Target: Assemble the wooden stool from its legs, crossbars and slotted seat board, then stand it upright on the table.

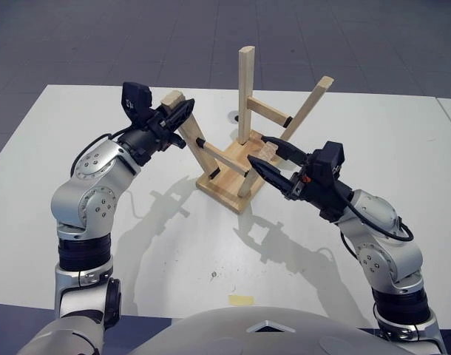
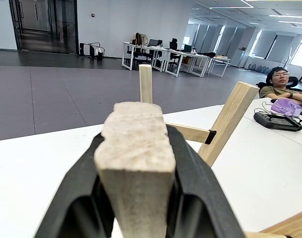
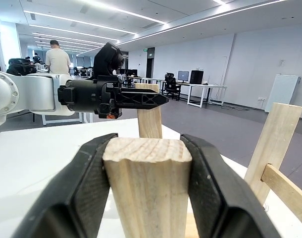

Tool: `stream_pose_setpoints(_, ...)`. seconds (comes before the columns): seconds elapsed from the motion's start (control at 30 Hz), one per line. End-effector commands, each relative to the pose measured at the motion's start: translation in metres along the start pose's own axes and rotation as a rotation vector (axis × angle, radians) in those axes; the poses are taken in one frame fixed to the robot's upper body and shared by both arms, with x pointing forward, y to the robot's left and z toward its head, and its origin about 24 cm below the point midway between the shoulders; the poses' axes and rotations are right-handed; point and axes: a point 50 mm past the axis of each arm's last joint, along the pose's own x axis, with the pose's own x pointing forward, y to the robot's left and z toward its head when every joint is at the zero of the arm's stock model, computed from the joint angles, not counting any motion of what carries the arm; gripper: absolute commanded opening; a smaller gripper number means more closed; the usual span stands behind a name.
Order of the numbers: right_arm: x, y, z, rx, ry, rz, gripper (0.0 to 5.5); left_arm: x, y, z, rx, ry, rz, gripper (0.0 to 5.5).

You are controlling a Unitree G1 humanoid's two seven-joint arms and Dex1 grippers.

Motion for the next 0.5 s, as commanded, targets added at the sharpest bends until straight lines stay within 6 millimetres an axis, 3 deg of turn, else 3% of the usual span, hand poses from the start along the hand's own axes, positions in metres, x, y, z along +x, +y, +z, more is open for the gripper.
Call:
stream_pose_setpoints(0.03,-0.001,0.0,-0.013,0.01,0.094,-0.022,2.11,0.0,0.001,-0.024,0.029,0.135,0.041,1.03)
stream_pose_setpoints(0.23,0.008,-0.004,-0.008,-0.021,0.142,-0.06,2.07,0.0,-0.02,-0.043,0.134,0.216,-0.055,1.05)
stream_pose_setpoints(0.47,0.011,-0.003,-0.004,0.006,0.141,-0.07,2.07,-0.019,-0.029,-0.075,0.195,0.338,-0.087,1.13)
stream_pose_setpoints(0.5,0.011,-0.005,-0.002,0.015,0.127,-0.085,2.36,-0.022,-0.03,-0.079,0.21,0.354,-0.086,1.14)
